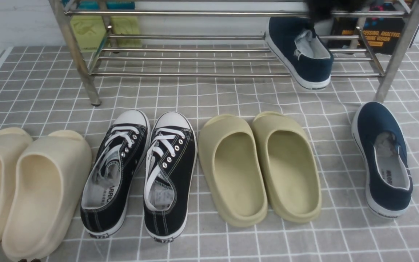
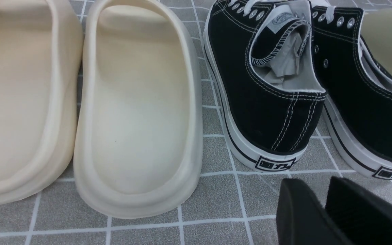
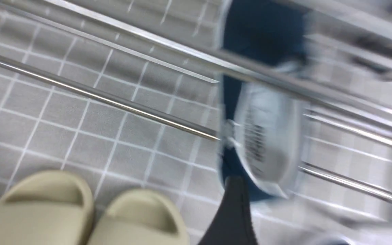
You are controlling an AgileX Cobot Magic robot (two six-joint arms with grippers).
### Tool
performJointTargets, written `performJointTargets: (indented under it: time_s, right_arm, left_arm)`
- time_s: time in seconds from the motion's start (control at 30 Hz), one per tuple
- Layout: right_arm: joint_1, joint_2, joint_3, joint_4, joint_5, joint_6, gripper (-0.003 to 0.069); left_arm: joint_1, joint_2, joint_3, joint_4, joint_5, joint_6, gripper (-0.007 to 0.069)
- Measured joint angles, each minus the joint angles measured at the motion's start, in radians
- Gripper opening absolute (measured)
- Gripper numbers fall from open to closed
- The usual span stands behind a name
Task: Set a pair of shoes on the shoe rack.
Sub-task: Use the right arm to grab the shoe closest to it
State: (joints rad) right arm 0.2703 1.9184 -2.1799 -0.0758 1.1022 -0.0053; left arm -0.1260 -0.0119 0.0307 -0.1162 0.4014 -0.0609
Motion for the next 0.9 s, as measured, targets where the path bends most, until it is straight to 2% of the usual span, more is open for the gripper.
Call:
performJointTargets:
  time_s: [0.1,0.2,0.27,0.37,0.4,0.43,0.5,0.53,0.6,0.67,0.8,0.83,0.9]
  right_arm:
    - [-0.011,-0.111,0.022,-0.024,0.103,0.012,0.0586]
    - [-0.040,-0.178,0.098,-0.028,0.129,0.036,0.0565]
    - [-0.071,-0.212,0.228,-0.019,0.135,0.073,0.0550]
    - [-0.111,-0.230,0.535,0.026,0.113,0.132,0.0538]
    - [-0.111,-0.230,0.554,0.028,0.107,0.132,0.0538]
    - [-0.110,-0.229,0.713,0.056,0.027,0.146,0.0536]
    - [-0.104,-0.228,0.853,0.076,-0.086,0.169,0.0534]
    - [-0.104,-0.228,0.853,0.076,-0.086,0.172,0.0533]
    - [-0.101,-0.225,0.982,0.076,-0.232,0.211,0.0512]
    - [-0.101,-0.218,1.016,0.076,-0.277,0.218,0.0492]
    - [-0.101,-0.159,1.065,0.076,-0.333,0.222,0.0330]
    - [-0.101,-0.156,1.065,0.076,-0.333,0.222,0.0319]
    - [-0.100,-0.142,1.066,0.086,-0.335,0.206,0.0183]
  left_arm:
    - [0.000,0.000,0.000,0.000,0.000,0.000,0.0143]
    - [0.000,0.000,0.000,0.000,0.000,0.000,0.0143]
    - [0.000,0.000,0.000,0.000,0.000,0.000,0.0145]
    - [0.000,0.000,0.000,0.000,0.000,0.000,0.0148]
    - [0.000,0.000,0.000,0.000,0.000,0.000,0.0148]
    - [0.000,0.000,0.000,0.000,0.000,0.000,0.0150]
    - [0.000,0.000,0.000,0.000,0.000,0.000,0.0152]
    - [0.000,0.000,0.000,0.000,0.000,0.000,0.0152]
    - [0.000,0.000,0.000,0.000,0.000,0.000,0.0155]
    - [0.000,0.000,0.000,0.000,0.000,0.000,0.0155]
    - [0.000,0.000,0.000,0.000,0.000,0.000,0.0155]
    - [0.000,0.000,0.000,0.000,0.000,0.000,0.0155]
    - [0.000,0.000,0.000,0.000,0.000,0.000,0.0155]
